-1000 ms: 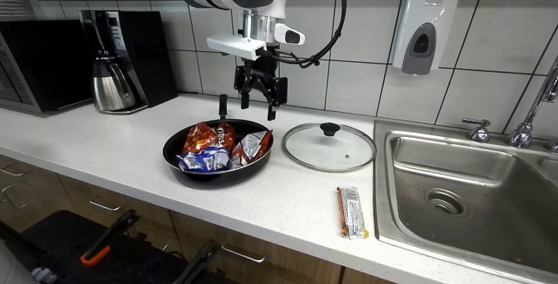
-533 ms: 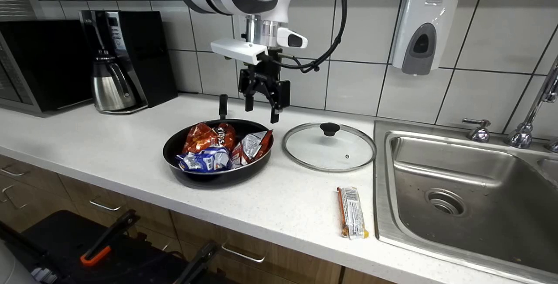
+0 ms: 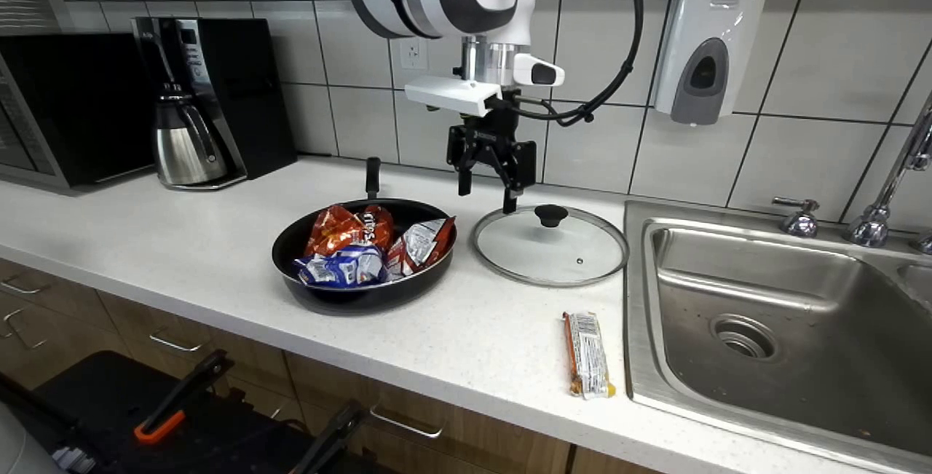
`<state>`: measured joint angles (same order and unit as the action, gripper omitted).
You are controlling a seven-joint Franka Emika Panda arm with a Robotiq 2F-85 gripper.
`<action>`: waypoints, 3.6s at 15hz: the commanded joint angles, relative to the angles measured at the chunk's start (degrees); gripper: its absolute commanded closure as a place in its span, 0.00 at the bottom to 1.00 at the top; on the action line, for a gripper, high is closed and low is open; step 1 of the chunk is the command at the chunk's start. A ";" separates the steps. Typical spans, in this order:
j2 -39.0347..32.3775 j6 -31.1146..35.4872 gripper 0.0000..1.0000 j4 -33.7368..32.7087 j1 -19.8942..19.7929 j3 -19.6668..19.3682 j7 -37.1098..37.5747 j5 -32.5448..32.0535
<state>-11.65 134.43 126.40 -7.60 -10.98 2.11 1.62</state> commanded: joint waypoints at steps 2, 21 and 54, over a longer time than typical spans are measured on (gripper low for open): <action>-6.60 -0.91 0.00 -7.69 -1.57 -0.01 0.15 -0.69; -22.91 -2.52 0.00 -25.93 -3.16 -1.02 1.66 -0.87; -15.34 -0.84 0.61 -23.67 -1.09 -2.38 3.95 -3.17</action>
<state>-32.06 134.09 99.67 -9.76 -12.93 3.26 1.11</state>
